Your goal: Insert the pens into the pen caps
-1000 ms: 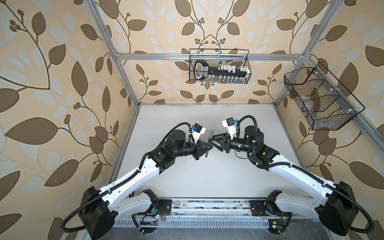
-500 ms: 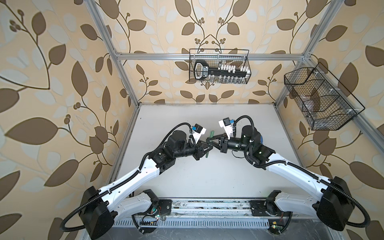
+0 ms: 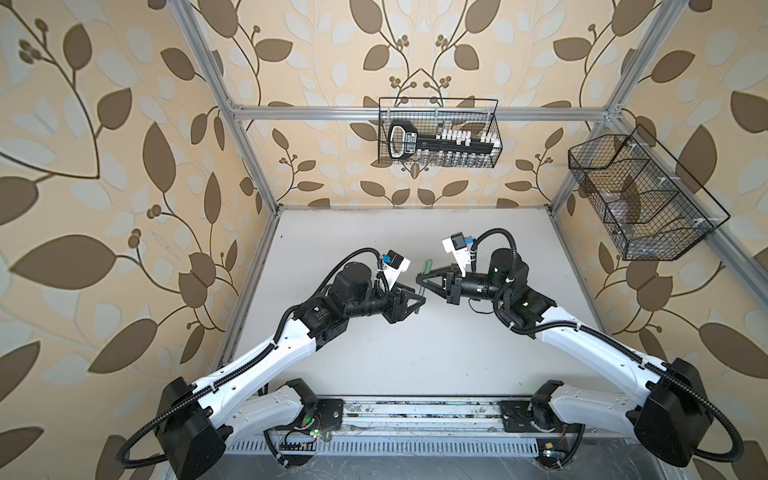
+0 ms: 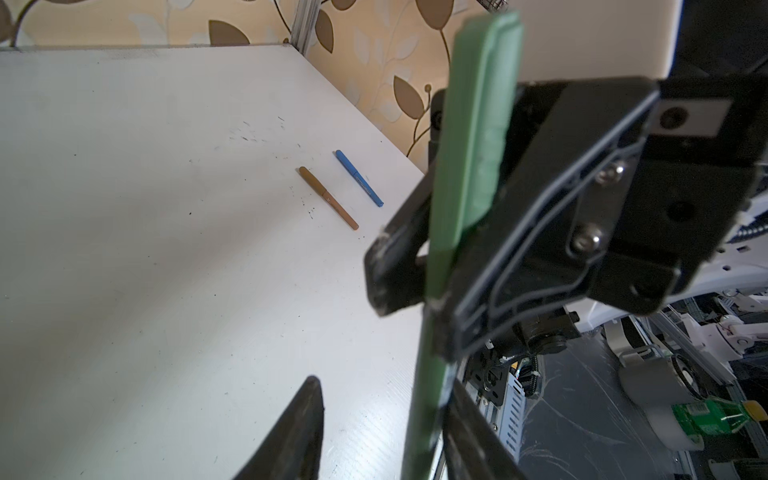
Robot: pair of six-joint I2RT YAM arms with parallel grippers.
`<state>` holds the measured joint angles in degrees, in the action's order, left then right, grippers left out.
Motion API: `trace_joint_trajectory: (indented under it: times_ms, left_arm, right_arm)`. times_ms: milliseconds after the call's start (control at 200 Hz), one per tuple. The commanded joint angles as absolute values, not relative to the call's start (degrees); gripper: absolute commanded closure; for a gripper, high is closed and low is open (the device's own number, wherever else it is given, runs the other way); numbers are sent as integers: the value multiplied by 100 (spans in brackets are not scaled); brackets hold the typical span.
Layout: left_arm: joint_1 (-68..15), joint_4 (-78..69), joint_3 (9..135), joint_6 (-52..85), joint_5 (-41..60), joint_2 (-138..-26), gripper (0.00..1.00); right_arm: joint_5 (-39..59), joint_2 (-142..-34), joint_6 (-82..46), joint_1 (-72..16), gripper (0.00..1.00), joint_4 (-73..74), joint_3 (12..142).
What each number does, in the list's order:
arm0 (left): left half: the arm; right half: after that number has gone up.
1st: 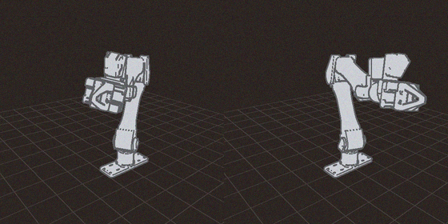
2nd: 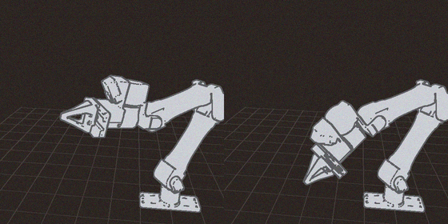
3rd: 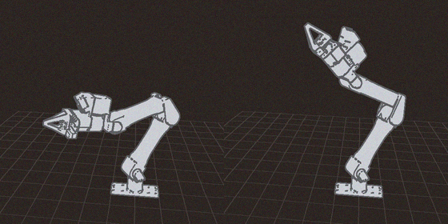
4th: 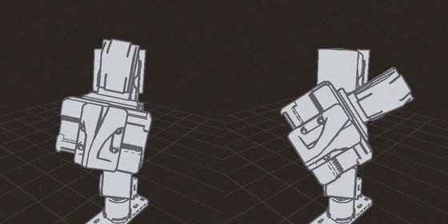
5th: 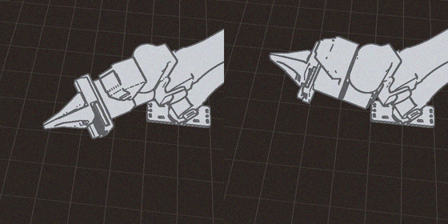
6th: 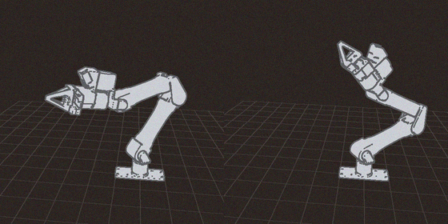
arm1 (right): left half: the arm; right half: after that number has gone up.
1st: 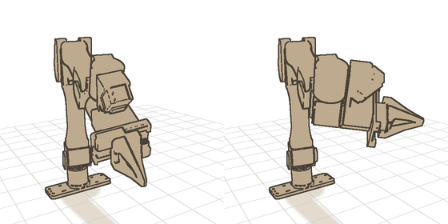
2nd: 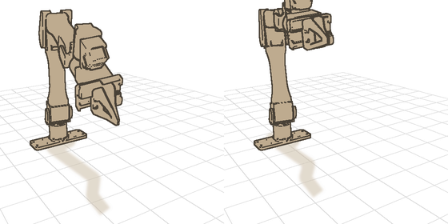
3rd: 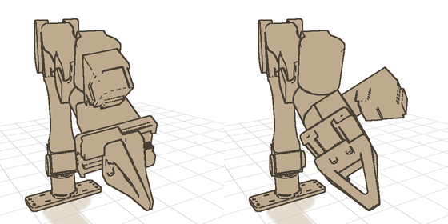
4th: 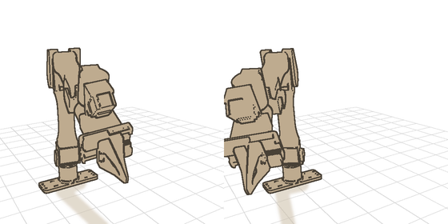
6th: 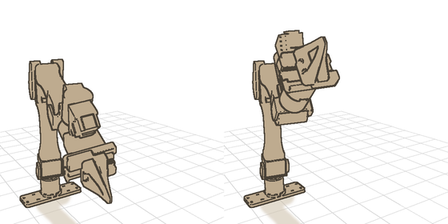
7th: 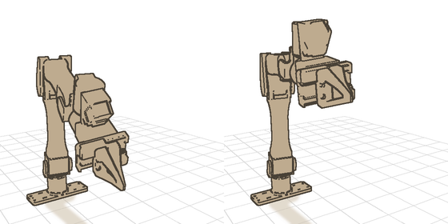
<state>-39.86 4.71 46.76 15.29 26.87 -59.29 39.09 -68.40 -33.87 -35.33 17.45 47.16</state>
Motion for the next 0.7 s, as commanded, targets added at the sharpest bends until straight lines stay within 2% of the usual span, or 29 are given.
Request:
trace_joint_trajectory:
  times_ms: [0,75,235,695]
  left_arm:
    - [-4047,272,4954,1556,2939,-5894,56]
    - [-4043,331,5024,1563,3063,-5965,59]
    - [-4043,339,5045,1547,3155,-5951,78]
    - [-4043,497,5003,1523,3128,-5924,76]
  right_arm:
    - [4098,-6943,-3376,-3630,100,1872,4870]
    - [4029,-6944,-3392,-3656,100,1920,4860]
    - [4008,-6932,-3371,-3662,100,1936,4872]
    - [3876,-6897,-3261,-3641,100,1815,4887]
